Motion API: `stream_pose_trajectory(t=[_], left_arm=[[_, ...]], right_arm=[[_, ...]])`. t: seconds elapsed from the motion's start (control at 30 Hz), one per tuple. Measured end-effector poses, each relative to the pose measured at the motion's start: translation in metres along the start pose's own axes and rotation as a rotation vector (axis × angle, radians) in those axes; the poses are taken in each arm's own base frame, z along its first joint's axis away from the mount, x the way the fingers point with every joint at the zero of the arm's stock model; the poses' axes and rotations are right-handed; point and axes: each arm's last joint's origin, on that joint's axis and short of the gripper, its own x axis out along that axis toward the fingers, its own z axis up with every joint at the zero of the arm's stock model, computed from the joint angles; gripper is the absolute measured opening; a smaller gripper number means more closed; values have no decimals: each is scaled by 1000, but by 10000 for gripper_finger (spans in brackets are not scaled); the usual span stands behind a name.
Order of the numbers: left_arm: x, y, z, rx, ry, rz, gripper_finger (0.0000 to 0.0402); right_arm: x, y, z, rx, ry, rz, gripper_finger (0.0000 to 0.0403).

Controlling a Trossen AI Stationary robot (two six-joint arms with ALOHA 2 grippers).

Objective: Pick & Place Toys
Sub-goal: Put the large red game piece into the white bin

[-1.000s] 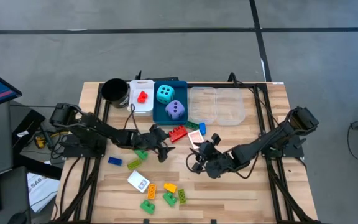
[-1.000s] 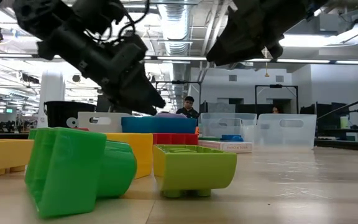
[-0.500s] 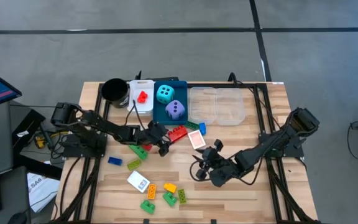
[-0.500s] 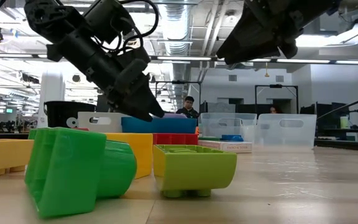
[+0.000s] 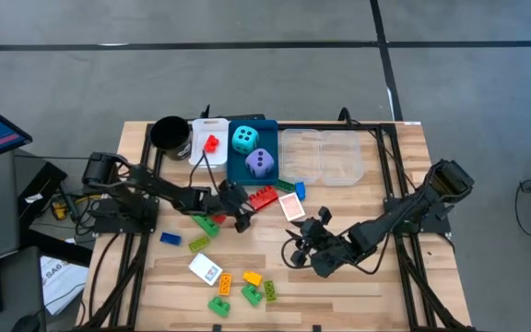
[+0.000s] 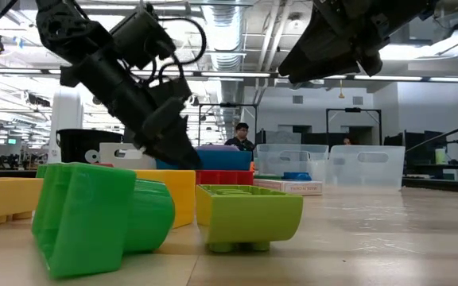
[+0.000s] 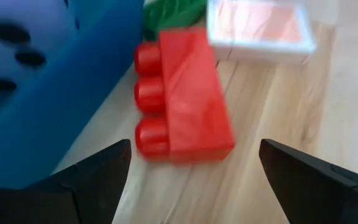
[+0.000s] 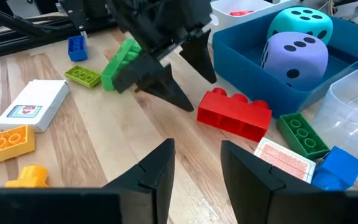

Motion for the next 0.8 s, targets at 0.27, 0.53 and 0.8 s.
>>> stream_pose_trajectory(t=[0.27,0.53,0.8], left_arm=[[10,4,-4,-33,8,18,349],[11,5,2,-61,-43,7,349],[11,5,3,-65,-51,3,349]], right_arm=[[0,0,0,0,0,-1,126],[1,0,0,0,0,-3,126],[0,0,0,0,-2,-5,126]])
